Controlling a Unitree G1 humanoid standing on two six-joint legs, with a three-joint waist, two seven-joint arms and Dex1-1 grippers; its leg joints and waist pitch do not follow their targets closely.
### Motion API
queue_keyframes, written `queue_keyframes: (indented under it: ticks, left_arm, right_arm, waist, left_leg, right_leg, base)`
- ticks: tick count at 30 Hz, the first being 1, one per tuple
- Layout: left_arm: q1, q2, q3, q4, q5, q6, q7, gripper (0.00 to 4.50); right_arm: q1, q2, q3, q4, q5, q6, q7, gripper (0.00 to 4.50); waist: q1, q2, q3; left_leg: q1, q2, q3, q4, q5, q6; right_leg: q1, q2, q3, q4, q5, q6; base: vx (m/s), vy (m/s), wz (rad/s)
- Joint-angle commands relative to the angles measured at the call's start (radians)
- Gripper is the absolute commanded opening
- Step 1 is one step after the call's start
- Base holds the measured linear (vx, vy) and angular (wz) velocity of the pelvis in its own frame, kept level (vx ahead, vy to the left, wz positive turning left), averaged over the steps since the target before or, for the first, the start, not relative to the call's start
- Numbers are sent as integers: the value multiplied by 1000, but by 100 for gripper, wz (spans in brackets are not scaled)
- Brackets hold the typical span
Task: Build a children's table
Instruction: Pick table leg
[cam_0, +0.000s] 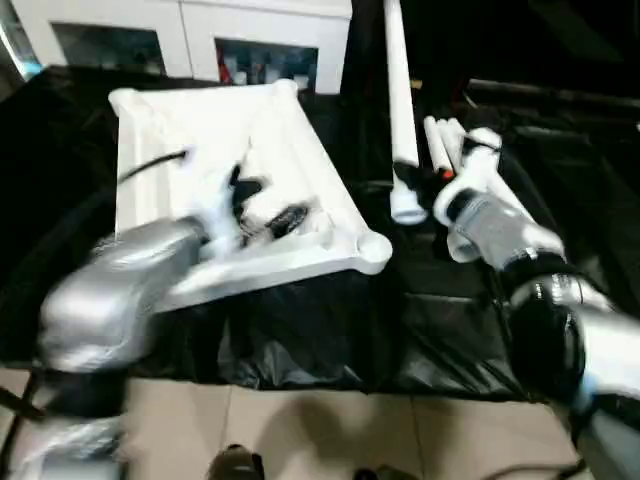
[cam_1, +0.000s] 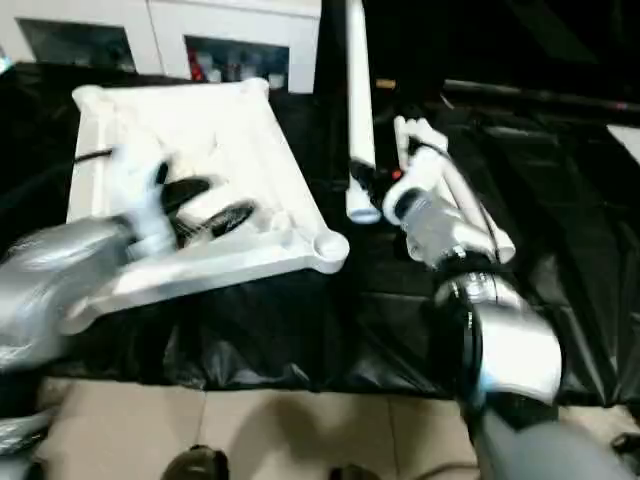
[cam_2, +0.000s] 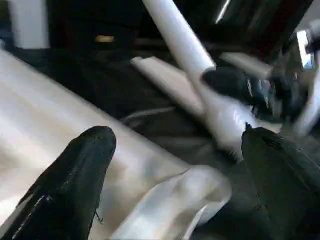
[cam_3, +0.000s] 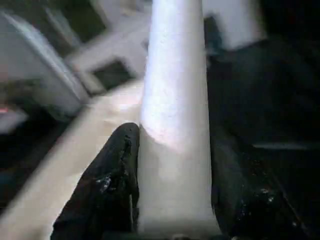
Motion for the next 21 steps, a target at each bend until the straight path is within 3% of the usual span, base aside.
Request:
queue_keyframes:
  ticks: [1,2,4,5,6,9,11,12,13,14,15,18,20,21]
  left_arm:
    - [-28,-30,14,40,-34,-15,9,450]
    - [-48,-61,19,63,-60,-15,-1,450]
    - [-79,-114,32,103,-113,8,-13,450]
    - [-79,-114,32,103,-114,9,-13,450]
    - [-86,-126,34,115,-126,19,-17,450]
    - [-113,-168,69,158,-166,52,-12,450]
    - [-123,-181,81,178,-176,59,-11,450]
    - [-130,-184,82,191,-176,53,-12,450]
    - [-139,-186,76,208,-168,44,-17,450]
    - [-141,-187,76,213,-167,41,-18,450]
    - [-151,-193,83,228,-172,33,-16,450]
    - [-168,-205,107,245,-190,26,13,411]
    - [-178,-208,117,252,-191,26,39,401]
    - [-183,-210,122,256,-189,28,51,379]
  right_arm:
    - [52,2,37,-163,61,78,57,187]
    - [120,8,66,-296,102,134,72,186]
    - [250,-1,125,-539,193,239,98,186]
    - [251,-1,125,-541,193,239,98,186]
    - [285,-10,145,-596,209,259,108,186]
    - [357,-30,187,-721,245,298,137,186]
    - [380,-37,204,-766,260,313,147,186]
    - [391,-36,206,-792,260,327,152,186]
    - [400,-36,210,-820,250,338,153,186]
    - [406,-36,209,-834,252,347,149,186]
    - [418,-38,210,-866,246,363,132,186]
    - [429,-41,214,-894,242,373,95,186]
    - [433,-46,220,-903,245,374,78,186]
    - [435,-50,224,-907,245,372,73,186]
  waist:
    - [-9,20,-105]
    - [-9,16,-106]
    - [-10,31,-109]
    - [-13,29,-105]
    - [-24,31,-101]
    - [-31,50,-97]
    - [-35,54,-96]
    - [-41,50,-96]
    - [-41,64,-98]
    - [-46,59,-99]
    - [-48,66,-99]
    - [-51,68,-103]
    - [-52,70,-103]
    - [-53,75,-103]
  left_leg:
    - [35,14,-12,-65,-128,18]
    - [33,10,-11,-63,-115,29]
    - [34,15,-14,-61,-136,41]
    - [34,15,-12,-64,-163,42]
    - [26,13,-15,-68,-188,34]
    - [36,12,-14,-66,-254,6]
    - [35,10,-17,-67,-278,0]
    - [31,9,-17,-70,-281,-1]
    - [34,9,-20,-70,-290,-3]
    - [35,9,-20,-70,-301,-5]
    - [32,10,-22,-73,-295,-7]
    - [31,11,-26,-77,-300,-10]
    - [33,12,-25,-77,-308,-9]
    - [41,14,-25,-78,-327,-7]
  right_leg:
    - [72,-20,15,-60,88,-243]
    - [77,-20,15,-64,85,-246]
    - [74,-26,14,-64,39,-258]
    - [75,-27,15,-75,-27,-249]
    - [76,-27,12,-80,-99,-242]
    - [62,-25,14,-102,-274,-194]
    - [60,-24,11,-110,-349,-163]
    - [58,-22,9,-114,-380,-144]
    - [55,-22,8,-115,-396,-139]
    - [52,-21,7,-121,-422,-124]
    - [53,-21,5,-123,-415,-121]
    - [56,-22,-1,-121,-383,-130]
    - [54,-25,-3,-123,-379,-137]
    - [52,-25,-6,-127,-377,-145]
  base:
    - [0,0,0]
    - [0,0,0]
    - [0,0,0]
    - [0,0,0]
    - [0,0,0]
    - [0,0,0]
    - [0,0,0]
    - [0,0,0]
    - [0,0,0]
    - [0,0,0]
    - [0,0,0]
    - [0,0,0]
    - [0,0,0]
    - [0,0,0]
